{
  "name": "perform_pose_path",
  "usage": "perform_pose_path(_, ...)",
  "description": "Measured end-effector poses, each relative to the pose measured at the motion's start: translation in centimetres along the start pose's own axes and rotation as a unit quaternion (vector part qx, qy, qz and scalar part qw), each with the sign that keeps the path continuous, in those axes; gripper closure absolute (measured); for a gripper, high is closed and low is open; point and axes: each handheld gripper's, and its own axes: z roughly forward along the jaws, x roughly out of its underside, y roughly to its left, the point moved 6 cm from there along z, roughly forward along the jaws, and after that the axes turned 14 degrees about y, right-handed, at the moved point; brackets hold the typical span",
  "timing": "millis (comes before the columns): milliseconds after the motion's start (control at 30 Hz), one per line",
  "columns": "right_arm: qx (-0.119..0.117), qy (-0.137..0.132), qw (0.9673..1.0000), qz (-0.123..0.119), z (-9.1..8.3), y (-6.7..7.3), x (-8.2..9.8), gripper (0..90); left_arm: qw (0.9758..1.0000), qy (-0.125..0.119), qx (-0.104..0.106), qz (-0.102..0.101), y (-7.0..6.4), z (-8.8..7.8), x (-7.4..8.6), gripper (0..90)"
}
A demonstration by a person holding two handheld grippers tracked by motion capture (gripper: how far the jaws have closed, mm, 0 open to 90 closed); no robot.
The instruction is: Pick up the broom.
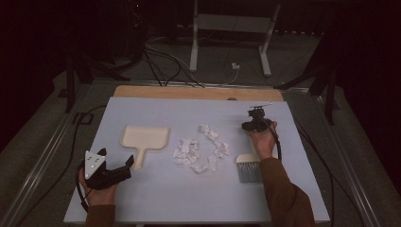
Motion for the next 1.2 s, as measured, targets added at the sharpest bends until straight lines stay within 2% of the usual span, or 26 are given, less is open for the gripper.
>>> perform_pose_path(133,0.008,0.003,1.0,0.0,0.3,0.0,0.1,55.7,1.0,-0.001,0.001,0.001,0.0,0.0,0.0,0.5)
perform_pose_path(267,0.011,0.003,0.9999,0.011,0.3,0.0,0.0,61.1,1.0,-0.001,0.002,-0.002,-0.1,0.0,0.0,0.5)
perform_pose_path(300,0.014,0.002,0.9998,0.012,0.3,0.0,0.0,68.0,1.0,-0.001,0.002,-0.001,-0.1,-0.1,0.0,0.5)
perform_pose_path(500,0.004,-0.005,0.9997,0.023,0.2,-0.1,0.1,70.1,1.0,-0.002,0.005,-0.006,0.0,-0.1,0.0,0.5)
perform_pose_path(633,-0.009,-0.019,0.9997,0.011,-0.3,0.2,0.1,70.4,1.0,-0.002,0.005,-0.008,0.1,-0.1,0.0,0.5)
perform_pose_path(767,-0.011,-0.04,0.9991,0.001,-1.4,0.4,0.2,70.5,1.0,-0.001,0.005,-0.006,-0.1,-0.1,0.1,0.5)
perform_pose_path(867,-0.023,-0.059,0.9979,-0.008,-2.8,0.6,0.3,70.5,1.0,-0.003,0.006,-0.007,-0.3,-0.2,0.1,0.5)
perform_pose_path(1067,-0.045,-0.104,0.993,-0.033,-5.7,1.5,0.9,70.6,1.0,0.001,0.005,-0.007,-0.9,-0.1,-0.1,0.5)
perform_pose_path(1100,-0.045,-0.104,0.993,-0.033,-5.7,1.5,0.9,70.6,1.0,0.001,0.005,-0.007,-0.9,-0.1,-0.1,0.5)
perform_pose_path(1200,-0.067,-0.121,0.9893,-0.045,-7.6,2.2,1.2,70.6,0.9999,0.005,0.007,-0.01,-1.3,0.2,-0.2,0.5)
